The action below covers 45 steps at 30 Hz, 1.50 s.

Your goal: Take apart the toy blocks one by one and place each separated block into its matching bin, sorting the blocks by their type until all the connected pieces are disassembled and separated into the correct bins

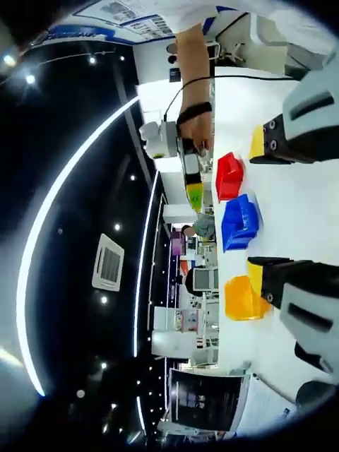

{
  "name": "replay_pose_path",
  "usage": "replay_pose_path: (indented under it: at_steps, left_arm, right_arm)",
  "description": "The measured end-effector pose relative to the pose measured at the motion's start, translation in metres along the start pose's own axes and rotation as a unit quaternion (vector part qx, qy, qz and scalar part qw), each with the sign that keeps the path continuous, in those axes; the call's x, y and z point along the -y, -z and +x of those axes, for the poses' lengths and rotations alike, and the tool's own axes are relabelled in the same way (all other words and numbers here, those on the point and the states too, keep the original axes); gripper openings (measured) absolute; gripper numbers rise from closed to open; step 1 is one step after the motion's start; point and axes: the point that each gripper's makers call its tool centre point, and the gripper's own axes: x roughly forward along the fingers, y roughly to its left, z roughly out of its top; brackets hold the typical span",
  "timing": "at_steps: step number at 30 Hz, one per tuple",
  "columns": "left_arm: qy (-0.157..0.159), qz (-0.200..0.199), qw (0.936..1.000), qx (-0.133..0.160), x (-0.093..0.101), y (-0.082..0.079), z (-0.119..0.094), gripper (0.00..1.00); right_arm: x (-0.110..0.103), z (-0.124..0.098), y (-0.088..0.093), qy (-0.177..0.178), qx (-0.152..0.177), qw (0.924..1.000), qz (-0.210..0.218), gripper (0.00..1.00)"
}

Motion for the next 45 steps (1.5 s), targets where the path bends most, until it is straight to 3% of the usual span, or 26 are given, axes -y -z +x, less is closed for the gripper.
replay_pose_path:
  at_steps: [3,6,10,18,25,45]
  left_arm:
    - [0.005,-0.01,0.9999,0.003,0.003,-0.003,0.004,0.53]
    - [0.016,-0.027,0.9993,0.021,0.008,-0.011,0.007,0.55]
    - [0.017,-0.027,0.9992,0.022,0.01,-0.016,0.011,0.55]
    - [0.029,-0.034,0.9988,0.018,0.02,-0.018,0.016,0.54]
    - [0.039,-0.036,0.9986,0.006,0.027,-0.015,0.021,0.54]
    - [0.041,-0.038,0.9984,-0.003,0.03,-0.013,0.022,0.53]
  right_arm:
    - [0.007,-0.041,-0.002,0.022,0.01,0.9997,0.004,0.43]
    - [0.005,-0.079,0.009,0.04,0.005,0.9992,0.001,0.42]
    - [0.001,-0.12,0.032,0.065,-0.002,0.9974,0.03,0.42]
    - [0.012,-0.18,0.068,0.133,-0.004,0.9892,0.061,0.42]
    - [0.009,-0.198,0.096,0.141,-0.025,0.9866,0.079,0.43]
    - [0.008,-0.197,0.097,0.134,-0.022,0.9878,0.076,0.44]
